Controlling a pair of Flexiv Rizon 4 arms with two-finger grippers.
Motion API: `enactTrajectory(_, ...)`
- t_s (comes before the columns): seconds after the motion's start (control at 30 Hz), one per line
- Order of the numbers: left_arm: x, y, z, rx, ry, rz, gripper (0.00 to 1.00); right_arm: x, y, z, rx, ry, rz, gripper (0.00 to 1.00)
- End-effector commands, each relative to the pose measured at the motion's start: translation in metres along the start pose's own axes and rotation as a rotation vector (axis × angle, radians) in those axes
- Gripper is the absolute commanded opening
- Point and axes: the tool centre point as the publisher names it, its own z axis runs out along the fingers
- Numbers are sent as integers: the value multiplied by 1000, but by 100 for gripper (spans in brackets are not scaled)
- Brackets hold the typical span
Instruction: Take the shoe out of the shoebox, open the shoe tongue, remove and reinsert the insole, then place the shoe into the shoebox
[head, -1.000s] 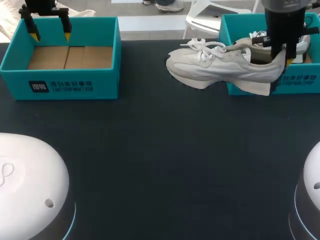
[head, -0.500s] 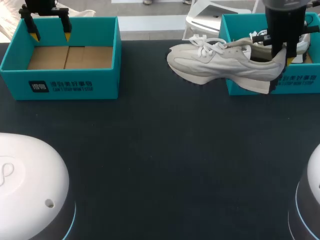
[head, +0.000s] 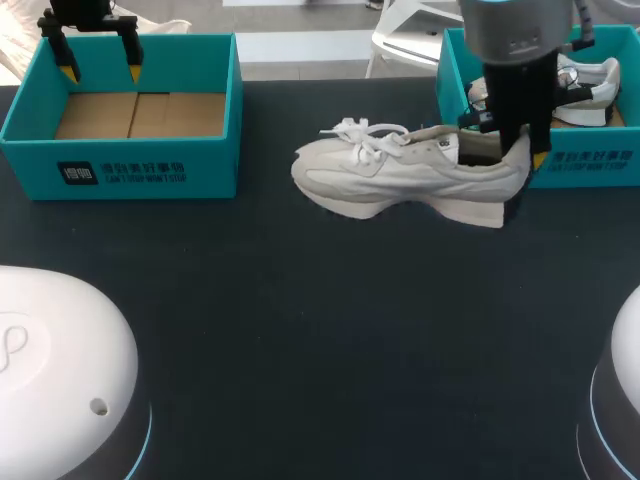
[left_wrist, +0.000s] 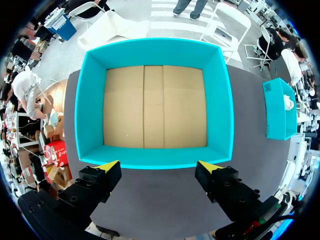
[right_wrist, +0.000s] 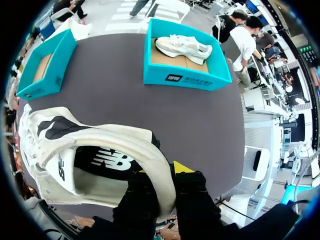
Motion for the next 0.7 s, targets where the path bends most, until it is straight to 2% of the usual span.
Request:
enactTrajectory(0.03,0,0,0,-1,0,0,100,45,-11,0,-7,-38,5,0)
enactTrajectory(0.27,0,0,0,-1,0,0,100,97,-45,6,-2,-25,-34,0)
enactTrajectory(0.37,0,0,0,-1,0,0,100,110,-65,11,1,-27,-60,0)
enactTrajectory(0.57,0,0,0,-1,0,0,100,127,-102,21,52,17,-43,0)
enactTrajectory(0.7,0,0,0,-1,0,0,100,127,-102,21,52,17,-43,0)
